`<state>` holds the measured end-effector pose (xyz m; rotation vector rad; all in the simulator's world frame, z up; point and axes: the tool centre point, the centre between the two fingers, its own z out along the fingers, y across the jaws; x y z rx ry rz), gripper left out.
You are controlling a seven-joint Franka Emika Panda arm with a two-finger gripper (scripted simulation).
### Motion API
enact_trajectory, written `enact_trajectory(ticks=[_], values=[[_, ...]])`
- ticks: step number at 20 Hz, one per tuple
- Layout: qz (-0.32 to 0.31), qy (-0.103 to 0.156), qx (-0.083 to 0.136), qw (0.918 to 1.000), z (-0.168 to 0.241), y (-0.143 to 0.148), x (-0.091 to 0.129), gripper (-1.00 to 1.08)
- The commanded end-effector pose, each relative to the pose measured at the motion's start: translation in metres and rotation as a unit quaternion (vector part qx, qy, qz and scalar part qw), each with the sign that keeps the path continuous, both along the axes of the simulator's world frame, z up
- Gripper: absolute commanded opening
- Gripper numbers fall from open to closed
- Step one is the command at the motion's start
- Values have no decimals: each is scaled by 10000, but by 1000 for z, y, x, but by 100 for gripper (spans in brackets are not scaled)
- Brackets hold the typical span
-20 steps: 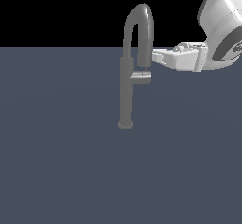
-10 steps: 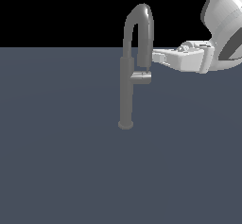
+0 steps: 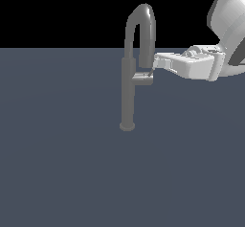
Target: Turn on the faucet by rotating a designated handle.
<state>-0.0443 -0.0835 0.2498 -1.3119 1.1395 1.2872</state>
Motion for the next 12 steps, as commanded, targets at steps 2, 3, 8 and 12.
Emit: enact_trajectory(ticks=[2,3,8,12], values=[[2,22,4,10000,-10,-1,-6,-100],[2,35,6,10000,-15,-1,-10,-100],[5,85,18,10000,-35,-3,-23,-100],[14,-7,7,10000,-39,-3,-18,-100]])
